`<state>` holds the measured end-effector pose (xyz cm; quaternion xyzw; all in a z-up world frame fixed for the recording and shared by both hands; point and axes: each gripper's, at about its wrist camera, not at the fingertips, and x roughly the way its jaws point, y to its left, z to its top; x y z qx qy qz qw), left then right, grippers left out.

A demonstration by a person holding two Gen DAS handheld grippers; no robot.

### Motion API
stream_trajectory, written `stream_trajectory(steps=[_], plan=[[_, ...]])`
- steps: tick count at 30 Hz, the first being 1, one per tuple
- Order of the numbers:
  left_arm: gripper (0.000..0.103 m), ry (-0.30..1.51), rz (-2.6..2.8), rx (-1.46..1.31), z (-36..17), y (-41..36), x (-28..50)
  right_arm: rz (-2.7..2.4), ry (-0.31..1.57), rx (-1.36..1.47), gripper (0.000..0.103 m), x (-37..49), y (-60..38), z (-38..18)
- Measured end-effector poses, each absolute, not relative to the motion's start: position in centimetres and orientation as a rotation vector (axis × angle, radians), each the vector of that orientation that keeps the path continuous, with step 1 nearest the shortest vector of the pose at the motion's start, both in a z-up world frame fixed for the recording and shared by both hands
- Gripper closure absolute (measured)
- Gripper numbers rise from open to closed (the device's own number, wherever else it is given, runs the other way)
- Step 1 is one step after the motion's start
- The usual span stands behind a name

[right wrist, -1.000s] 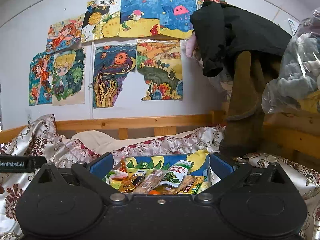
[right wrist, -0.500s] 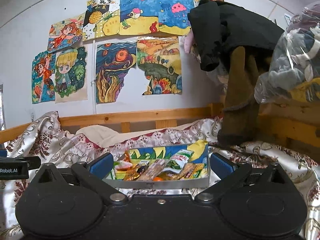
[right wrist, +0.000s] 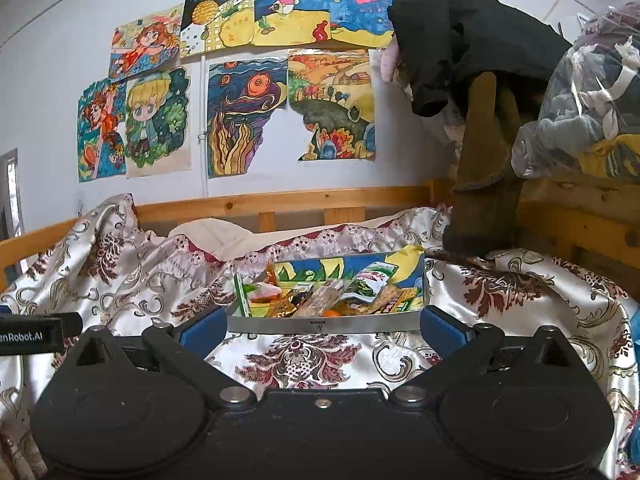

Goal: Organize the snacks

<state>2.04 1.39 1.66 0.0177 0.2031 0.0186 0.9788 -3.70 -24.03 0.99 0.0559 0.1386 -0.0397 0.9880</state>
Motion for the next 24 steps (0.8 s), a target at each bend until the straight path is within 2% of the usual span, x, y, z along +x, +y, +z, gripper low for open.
stream_trajectory(steps=[24], plan=[[0.0,0.417,0.04,0.088,0.8,1.0,0.9,-0.077,0.353,0.091,0.001,-3.5,-23.3,0.2]])
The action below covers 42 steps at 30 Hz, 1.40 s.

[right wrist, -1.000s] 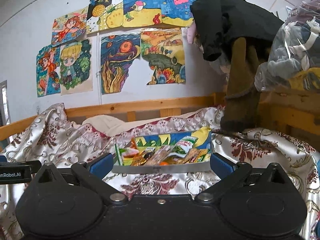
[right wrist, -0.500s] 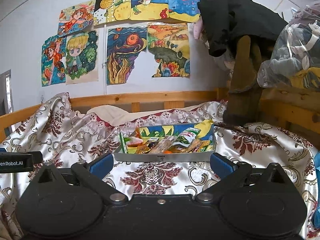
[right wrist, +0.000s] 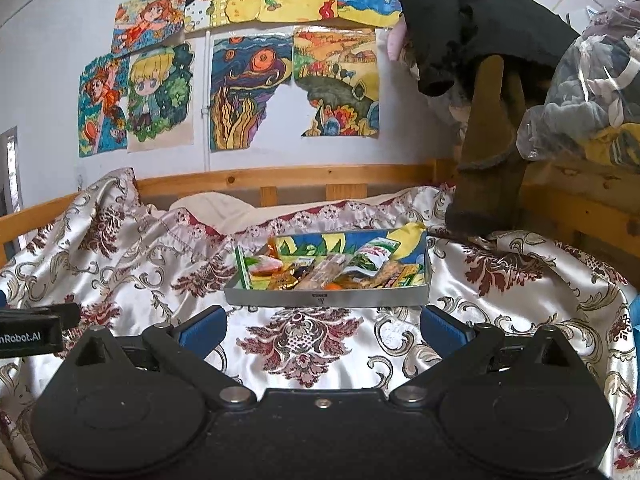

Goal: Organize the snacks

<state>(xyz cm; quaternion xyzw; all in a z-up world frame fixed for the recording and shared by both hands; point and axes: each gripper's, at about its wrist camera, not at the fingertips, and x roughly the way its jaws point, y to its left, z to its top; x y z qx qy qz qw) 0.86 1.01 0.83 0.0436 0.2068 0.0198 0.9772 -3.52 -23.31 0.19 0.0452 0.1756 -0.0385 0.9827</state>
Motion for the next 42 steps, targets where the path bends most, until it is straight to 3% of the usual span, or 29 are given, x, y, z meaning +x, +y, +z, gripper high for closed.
stream_trajectory(steps=[42], plan=[[0.0,0.415,0.034,0.098,0.75,0.86,0.69,-0.071,0.359,0.069,0.001,-3.37,-22.99,0.08]])
